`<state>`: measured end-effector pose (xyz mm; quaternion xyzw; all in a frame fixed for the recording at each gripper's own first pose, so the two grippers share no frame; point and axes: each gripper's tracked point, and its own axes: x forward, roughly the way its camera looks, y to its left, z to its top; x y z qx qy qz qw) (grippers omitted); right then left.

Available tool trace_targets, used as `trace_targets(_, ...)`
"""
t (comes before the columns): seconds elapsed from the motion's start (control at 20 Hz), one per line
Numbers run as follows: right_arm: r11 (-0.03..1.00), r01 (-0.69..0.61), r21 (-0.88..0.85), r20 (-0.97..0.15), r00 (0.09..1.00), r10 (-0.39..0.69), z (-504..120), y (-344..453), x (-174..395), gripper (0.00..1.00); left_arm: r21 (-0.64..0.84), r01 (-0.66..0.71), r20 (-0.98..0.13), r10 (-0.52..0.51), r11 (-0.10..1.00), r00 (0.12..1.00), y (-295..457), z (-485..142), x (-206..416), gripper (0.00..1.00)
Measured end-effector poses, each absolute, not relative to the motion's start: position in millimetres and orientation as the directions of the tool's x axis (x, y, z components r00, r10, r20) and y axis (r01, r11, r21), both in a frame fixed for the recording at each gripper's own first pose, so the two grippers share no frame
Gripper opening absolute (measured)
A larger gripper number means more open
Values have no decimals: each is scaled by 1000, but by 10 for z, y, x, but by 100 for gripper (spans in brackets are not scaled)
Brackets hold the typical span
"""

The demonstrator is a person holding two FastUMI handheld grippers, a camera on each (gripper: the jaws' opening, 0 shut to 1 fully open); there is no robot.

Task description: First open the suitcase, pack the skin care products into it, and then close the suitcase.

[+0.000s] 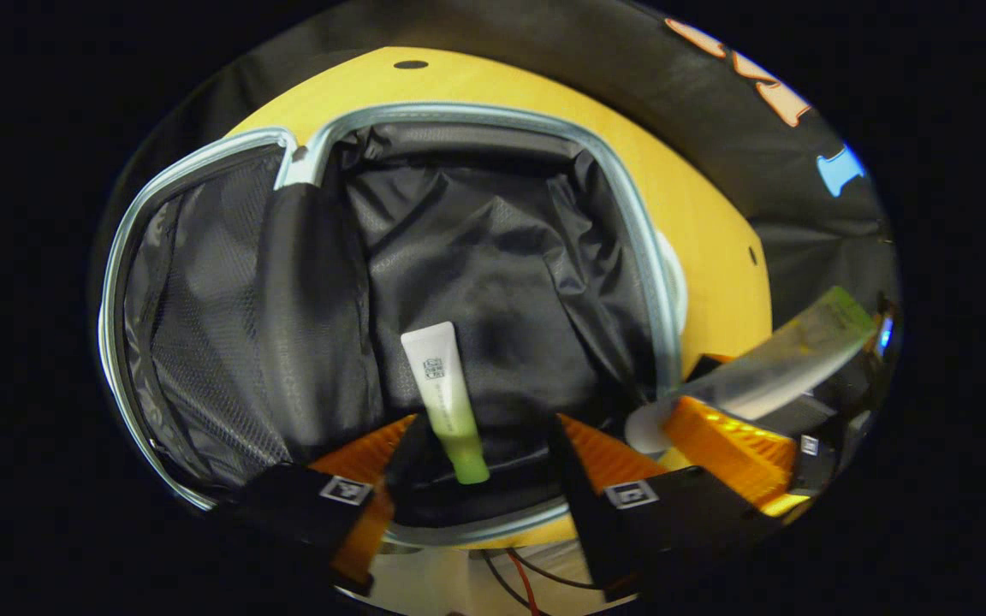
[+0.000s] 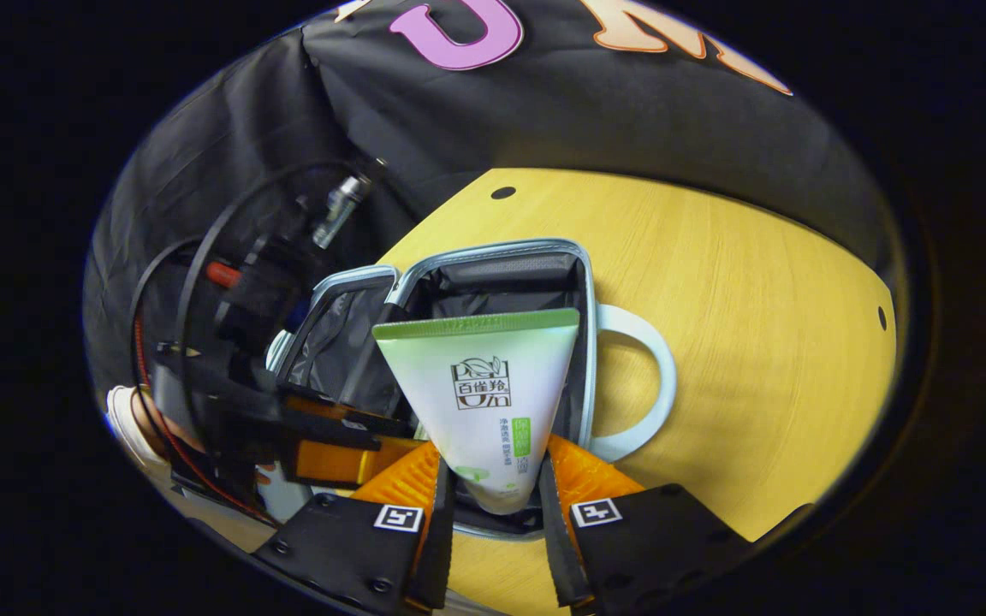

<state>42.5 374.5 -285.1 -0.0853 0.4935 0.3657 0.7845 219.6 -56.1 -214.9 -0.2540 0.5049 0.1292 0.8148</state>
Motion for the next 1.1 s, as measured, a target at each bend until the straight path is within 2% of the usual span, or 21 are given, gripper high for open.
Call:
trace_targets(0.1,713,-662,231,-847,223,482,-2944,3799,393,48,-322,-462,-863,-56,826,501,-587,-1954,2113,97)
trace_targets(0.2,705,-669,237,-856,199,477,-3012,3838,358,48,-312,-461,-852,-30,831,523,-497,-1795,2004,97)
trace_targets(0.25,701,-673,236,-861,189,472,-3047,3857,347,52,-306,-461,-847,-17,833,532,-446,-1720,1939,97)
trace_targets(0.3,699,-676,234,-867,179,464,-3088,3873,328,48,-305,-464,-843,-10,831,538,-408,-1654,1856,97)
trace_targets(0.45,698,-680,223,-892,147,428,-3239,3883,249,48,-312,-491,-825,24,814,564,-222,-1456,1665,97)
trace_targets(0.5,700,-683,207,-901,145,408,-3300,3881,243,45,-311,-505,-821,40,805,569,-147,-1397,1595,97)
trace_targets(0.6,693,-699,177,-916,141,376,-3411,3845,233,50,-319,-530,-813,61,786,580,-14,-1286,1454,97)
trace_targets(0.65,690,-704,168,-923,135,361,-3465,3813,215,46,-322,-541,-809,71,777,584,57,-1245,1379,98)
trace_targets(0.7,690,-705,161,-927,131,351,-3498,3809,202,50,-324,-550,-805,81,770,587,129,-1208,1318,97)
trace_targets(0.75,690,-707,153,-931,130,340,-3541,3814,180,50,-323,-561,-802,94,762,589,202,-1178,1238,98)
trace_targets(0.8,688,-711,146,-933,134,335,-3565,3816,180,55,-320,-573,-799,110,755,592,293,-1145,1177,97)
trace_targets(0.9,698,-703,139,-933,142,329,-3554,3802,191,49,-314,-597,-795,140,738,590,462,-1069,1069,97)
trace_targets(1.0,715,-683,147,-929,154,338,-3547,3849,188,57,-303,-625,-793,173,720,584,687,-1019,874,97)
trace_targets(1.05,721,-677,147,-924,165,344,-3533,3851,211,52,-293,-641,-793,195,709,578,831,-1009,771,97)
trace_targets(1.1,724,-674,148,-915,185,359,-3496,3872,236,52,-285,-656,-791,215,699,573,968,-994,680,97)
